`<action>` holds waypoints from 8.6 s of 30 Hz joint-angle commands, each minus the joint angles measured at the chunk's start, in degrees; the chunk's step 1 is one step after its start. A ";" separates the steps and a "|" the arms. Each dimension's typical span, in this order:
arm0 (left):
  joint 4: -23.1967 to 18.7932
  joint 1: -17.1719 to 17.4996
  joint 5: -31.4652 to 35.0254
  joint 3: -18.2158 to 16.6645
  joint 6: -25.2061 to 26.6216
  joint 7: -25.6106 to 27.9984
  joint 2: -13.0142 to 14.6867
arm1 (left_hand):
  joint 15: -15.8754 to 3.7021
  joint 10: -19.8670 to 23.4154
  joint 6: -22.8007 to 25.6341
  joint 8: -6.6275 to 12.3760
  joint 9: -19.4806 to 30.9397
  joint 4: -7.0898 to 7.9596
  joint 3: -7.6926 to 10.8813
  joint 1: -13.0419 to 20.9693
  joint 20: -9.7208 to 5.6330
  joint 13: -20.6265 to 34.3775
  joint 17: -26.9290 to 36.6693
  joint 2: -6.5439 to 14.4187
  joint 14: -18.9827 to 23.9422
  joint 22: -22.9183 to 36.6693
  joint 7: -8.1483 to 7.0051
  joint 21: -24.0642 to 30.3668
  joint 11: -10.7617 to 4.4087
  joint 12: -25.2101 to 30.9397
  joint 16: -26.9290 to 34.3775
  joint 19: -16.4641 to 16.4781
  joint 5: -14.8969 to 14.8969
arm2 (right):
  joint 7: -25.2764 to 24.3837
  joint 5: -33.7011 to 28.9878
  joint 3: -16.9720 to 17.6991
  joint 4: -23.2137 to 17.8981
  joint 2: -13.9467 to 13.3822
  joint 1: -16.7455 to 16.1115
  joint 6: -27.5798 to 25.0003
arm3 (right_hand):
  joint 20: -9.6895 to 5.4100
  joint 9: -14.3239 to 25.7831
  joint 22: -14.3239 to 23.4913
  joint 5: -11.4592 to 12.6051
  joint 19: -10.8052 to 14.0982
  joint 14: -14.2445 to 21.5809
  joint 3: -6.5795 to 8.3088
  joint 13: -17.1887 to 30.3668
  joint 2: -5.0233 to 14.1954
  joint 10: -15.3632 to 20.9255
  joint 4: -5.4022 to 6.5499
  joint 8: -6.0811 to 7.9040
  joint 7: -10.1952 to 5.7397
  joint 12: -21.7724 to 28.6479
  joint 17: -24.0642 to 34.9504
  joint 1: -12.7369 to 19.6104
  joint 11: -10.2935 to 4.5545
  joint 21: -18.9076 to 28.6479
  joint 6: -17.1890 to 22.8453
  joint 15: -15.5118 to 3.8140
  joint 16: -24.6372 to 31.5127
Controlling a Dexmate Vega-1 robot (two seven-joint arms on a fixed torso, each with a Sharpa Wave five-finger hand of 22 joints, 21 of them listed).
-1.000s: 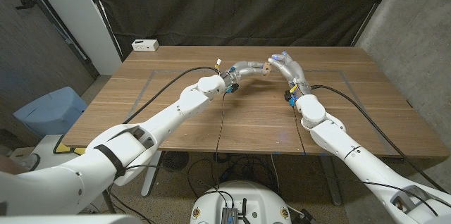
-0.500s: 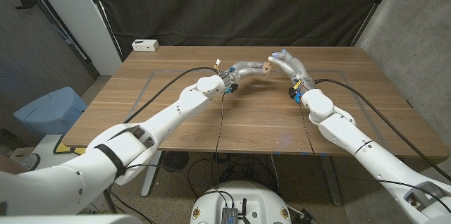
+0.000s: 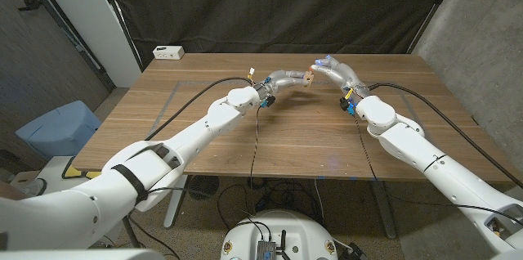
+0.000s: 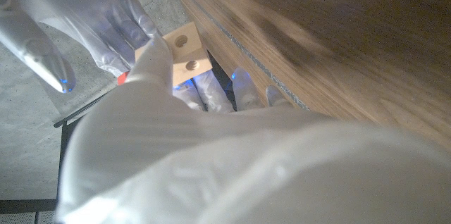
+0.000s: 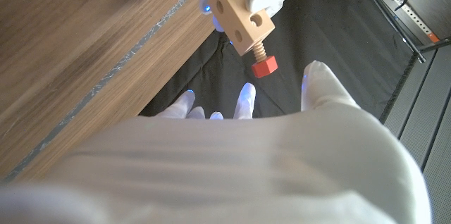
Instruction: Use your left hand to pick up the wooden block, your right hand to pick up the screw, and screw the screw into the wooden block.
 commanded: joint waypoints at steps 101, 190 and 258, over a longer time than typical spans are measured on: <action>10.77 -3.72 0.12 0.48 -7.26 -6.00 -3.39 | -3.58 -0.76 -0.24 0.11 0.11 0.24 0.09 -0.04 0.22 -0.19 0.35 0.32 -0.22 0.16 -0.58 0.00 -0.03 -0.29 -0.21 -0.51 -0.21 | 32.88 -11.95 -10.38 -4.40 -13.47 23.83 -19.89 | 0.09 -2.28 0.09 -1.54 -2.89 -3.90 4.89 0.03 2.86 -2.29 -3.30 -1.74 -1.69 0.86 -1.10 9.92 -1.33 0.22 4.38 0.32 0.37; 13.91 -4.72 0.11 0.53 -8.52 -6.89 -4.52 | -3.56 -0.38 0.17 0.35 0.12 0.20 0.13 0.05 0.21 -0.18 0.36 0.47 -0.17 0.16 -0.58 0.11 -0.05 -0.04 -0.12 -0.41 -0.23 | 30.58 -14.38 -11.51 -3.56 -11.62 24.21 -21.60 | -0.06 0.11 0.11 -4.28 -0.91 -1.14 5.26 0.03 3.18 3.52 -2.74 5.11 -2.84 1.79 -1.18 13.73 -2.92 0.78 16.09 -0.21 1.50; 9.89 -3.01 0.11 0.57 -6.98 -5.96 -3.20 | -3.49 -0.80 -0.07 0.27 0.11 0.15 0.12 0.13 0.07 -0.22 0.35 0.50 -0.05 0.16 -0.36 0.14 -0.02 -0.13 -0.05 -0.33 -0.23 | 27.94 -16.16 -11.73 -7.43 -12.29 21.95 -24.34 | 0.09 3.28 0.09 -4.92 0.86 1.65 3.71 0.05 2.81 8.55 -1.94 10.39 -3.46 1.98 -0.94 13.35 -3.52 0.81 19.56 -0.49 2.19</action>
